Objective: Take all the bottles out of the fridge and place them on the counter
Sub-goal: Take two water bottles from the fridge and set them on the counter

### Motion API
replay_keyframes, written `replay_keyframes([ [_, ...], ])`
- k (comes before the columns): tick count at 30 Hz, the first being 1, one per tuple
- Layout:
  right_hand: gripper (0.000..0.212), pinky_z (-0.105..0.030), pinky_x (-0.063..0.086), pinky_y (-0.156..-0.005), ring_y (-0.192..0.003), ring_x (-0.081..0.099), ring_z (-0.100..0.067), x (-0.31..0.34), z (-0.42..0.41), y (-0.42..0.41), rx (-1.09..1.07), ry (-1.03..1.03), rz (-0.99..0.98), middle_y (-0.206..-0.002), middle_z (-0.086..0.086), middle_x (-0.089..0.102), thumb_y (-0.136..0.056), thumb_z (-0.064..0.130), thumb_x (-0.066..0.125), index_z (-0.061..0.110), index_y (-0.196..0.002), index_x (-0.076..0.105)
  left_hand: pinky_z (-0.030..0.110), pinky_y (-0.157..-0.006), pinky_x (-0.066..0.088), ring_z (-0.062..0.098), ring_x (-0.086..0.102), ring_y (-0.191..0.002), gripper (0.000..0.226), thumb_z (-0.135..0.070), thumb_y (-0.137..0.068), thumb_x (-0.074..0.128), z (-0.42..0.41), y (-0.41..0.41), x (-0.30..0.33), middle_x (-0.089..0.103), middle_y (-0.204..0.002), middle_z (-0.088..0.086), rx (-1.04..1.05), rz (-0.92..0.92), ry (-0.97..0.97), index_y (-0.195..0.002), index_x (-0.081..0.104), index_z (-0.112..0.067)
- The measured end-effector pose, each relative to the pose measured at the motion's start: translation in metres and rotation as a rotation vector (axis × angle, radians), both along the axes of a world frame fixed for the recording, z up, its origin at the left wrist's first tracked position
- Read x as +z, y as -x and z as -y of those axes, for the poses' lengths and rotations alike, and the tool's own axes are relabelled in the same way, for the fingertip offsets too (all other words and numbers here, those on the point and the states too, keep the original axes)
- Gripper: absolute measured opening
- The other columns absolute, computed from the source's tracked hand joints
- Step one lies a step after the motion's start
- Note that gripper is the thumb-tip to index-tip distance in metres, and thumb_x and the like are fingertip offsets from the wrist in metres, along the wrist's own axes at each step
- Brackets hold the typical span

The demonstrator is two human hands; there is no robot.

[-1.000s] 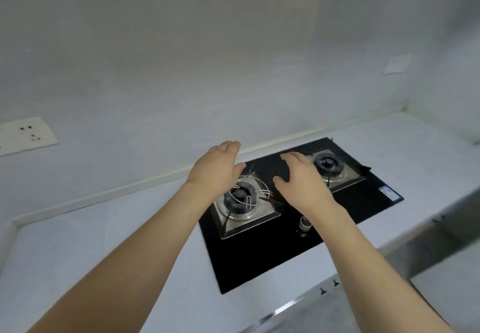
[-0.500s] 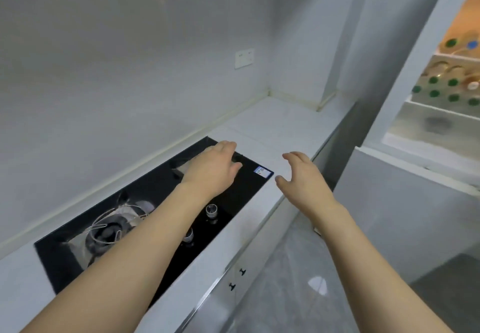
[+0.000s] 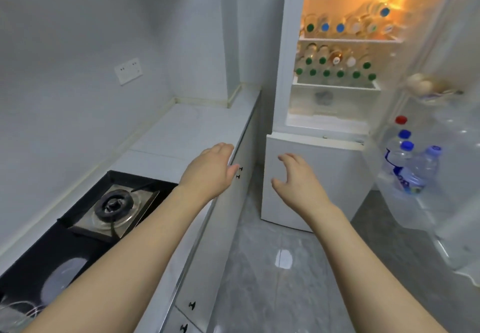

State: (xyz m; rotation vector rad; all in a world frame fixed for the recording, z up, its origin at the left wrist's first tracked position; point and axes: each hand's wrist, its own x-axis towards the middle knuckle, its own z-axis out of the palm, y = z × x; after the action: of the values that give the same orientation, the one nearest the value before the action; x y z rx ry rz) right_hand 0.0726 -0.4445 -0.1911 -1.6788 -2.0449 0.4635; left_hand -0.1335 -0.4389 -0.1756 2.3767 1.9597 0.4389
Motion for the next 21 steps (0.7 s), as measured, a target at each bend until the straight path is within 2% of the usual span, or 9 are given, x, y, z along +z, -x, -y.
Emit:
replay_keyframes([
  [4, 0.058, -0.027, 0.022, -0.112, -0.137, 0.033, -0.024, -0.003, -0.02, -0.021, -0.085, 0.0, 0.011, -0.149, -0.008, 0.036, -0.09, 0.02, 0.057, 0.007, -0.143, 0.038, 0.035, -0.104, 0.037, 0.026, 0.045, -0.129, 0.052, -0.037, -0.098, 0.047, -0.037, -0.023, -0.004, 0.043, -0.147, 0.006, -0.08, 0.003, 0.001, -0.144, 0.039, -0.012],
  [8, 0.058, -0.028, 0.024, -0.111, -0.136, 0.034, -0.023, -0.005, -0.049, -0.029, -0.148, 0.003, 0.031, -0.149, -0.006, 0.036, -0.091, 0.021, 0.057, 0.008, -0.144, 0.037, 0.035, -0.098, 0.039, 0.029, 0.049, -0.123, 0.049, -0.036, -0.097, 0.05, -0.077, -0.035, -0.008, 0.048, -0.142, 0.007, -0.133, -0.01, -0.002, -0.139, 0.042, -0.012],
  [16, 0.057, -0.029, 0.027, -0.11, -0.134, 0.036, -0.023, -0.004, -0.133, -0.012, -0.225, -0.015, 0.055, -0.146, -0.006, 0.039, -0.09, 0.022, 0.057, 0.007, -0.143, 0.04, 0.037, -0.093, 0.045, 0.026, 0.051, -0.119, 0.043, -0.034, -0.098, 0.049, -0.173, -0.027, -0.004, 0.051, -0.136, 0.006, -0.209, 0.032, 0.006, -0.134, 0.045, -0.011],
  [21, 0.059, -0.031, 0.026, -0.113, -0.139, 0.032, -0.021, -0.003, -0.169, -0.007, -0.25, -0.02, 0.067, -0.151, -0.005, 0.035, -0.091, 0.024, 0.057, 0.009, -0.145, 0.037, 0.036, -0.096, 0.043, 0.024, 0.05, -0.122, 0.045, -0.033, -0.098, 0.05, -0.213, -0.03, 0.003, 0.05, -0.14, 0.006, -0.259, 0.055, -0.026, -0.138, 0.044, -0.012],
])
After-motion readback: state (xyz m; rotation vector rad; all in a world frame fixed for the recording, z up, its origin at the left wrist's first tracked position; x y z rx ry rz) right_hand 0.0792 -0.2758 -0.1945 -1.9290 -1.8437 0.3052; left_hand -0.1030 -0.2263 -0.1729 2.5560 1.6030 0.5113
